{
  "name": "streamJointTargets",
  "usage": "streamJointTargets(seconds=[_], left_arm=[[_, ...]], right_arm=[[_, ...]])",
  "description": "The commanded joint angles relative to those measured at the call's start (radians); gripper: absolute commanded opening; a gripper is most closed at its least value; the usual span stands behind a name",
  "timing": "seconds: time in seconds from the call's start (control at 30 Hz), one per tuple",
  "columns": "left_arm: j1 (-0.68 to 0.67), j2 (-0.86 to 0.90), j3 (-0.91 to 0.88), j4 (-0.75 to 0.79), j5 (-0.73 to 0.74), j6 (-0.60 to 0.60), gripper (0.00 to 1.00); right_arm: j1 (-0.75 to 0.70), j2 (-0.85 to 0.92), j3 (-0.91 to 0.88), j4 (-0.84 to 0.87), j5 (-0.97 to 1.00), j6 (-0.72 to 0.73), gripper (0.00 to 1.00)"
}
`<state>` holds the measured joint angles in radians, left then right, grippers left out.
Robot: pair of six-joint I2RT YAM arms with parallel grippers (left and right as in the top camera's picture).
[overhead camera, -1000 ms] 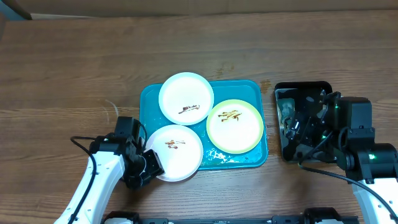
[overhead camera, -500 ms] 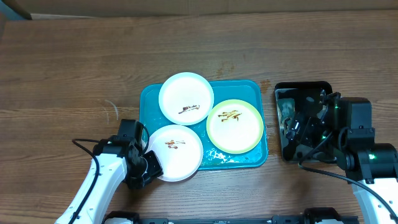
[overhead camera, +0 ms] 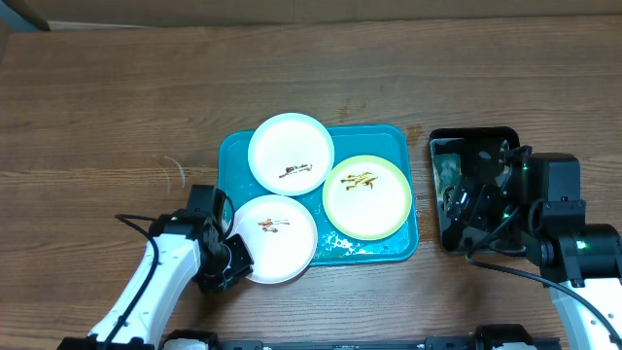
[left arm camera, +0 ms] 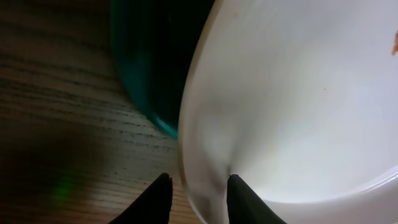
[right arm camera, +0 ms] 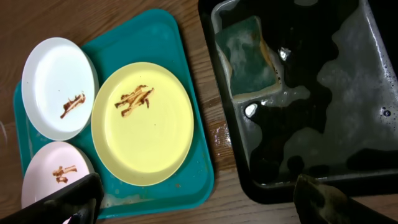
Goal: Clean dirty plates on tray and stack at the side
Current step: 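Move left gripper to the front white plate rim and pinch it, then reach right gripper into the black basin and grasp the sponge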
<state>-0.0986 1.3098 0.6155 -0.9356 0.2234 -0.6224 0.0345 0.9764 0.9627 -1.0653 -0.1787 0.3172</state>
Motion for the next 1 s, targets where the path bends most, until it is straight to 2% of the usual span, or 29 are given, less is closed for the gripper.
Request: streamJointTargets(seconds=[0.0,0.1,0.27,0.57,0.77,0.97], left_arm=[[-0.007,0.015,-0.005,0.011,-0.017,-0.003,0.24],[-0.006,0.015,-0.005,0.021,-0.016,-0.003,0.12],[-0.006,0.015,0.004,0.032,-0.017,-0.003,0.06],[-0.006,0.015,0.053,0.032,-0.029,-0.003,0.04],[-0.006,0.015,0.086,0.03,-0.088,-0.002,0.04],[-0.006,0.015,0.092,-0.003,-0.193,-0.002,0.08]], right_arm=[[0.004,-0.005,0.028,0.004,0.005,-0.006,1.0],[0.004,-0.005,0.028,0.004,0.004,-0.006,1.0],[0.004,-0.005,0.028,0.004,0.004,-0.006,1.0],[0.004,-0.004,0.028,0.004,0.001,-0.006,1.0],[0.004,0.008,0.031,0.023,-0.018,-0.021,0.99],[0.004,0.153,0.121,-0.009,-0.025,-0.082,0.99]])
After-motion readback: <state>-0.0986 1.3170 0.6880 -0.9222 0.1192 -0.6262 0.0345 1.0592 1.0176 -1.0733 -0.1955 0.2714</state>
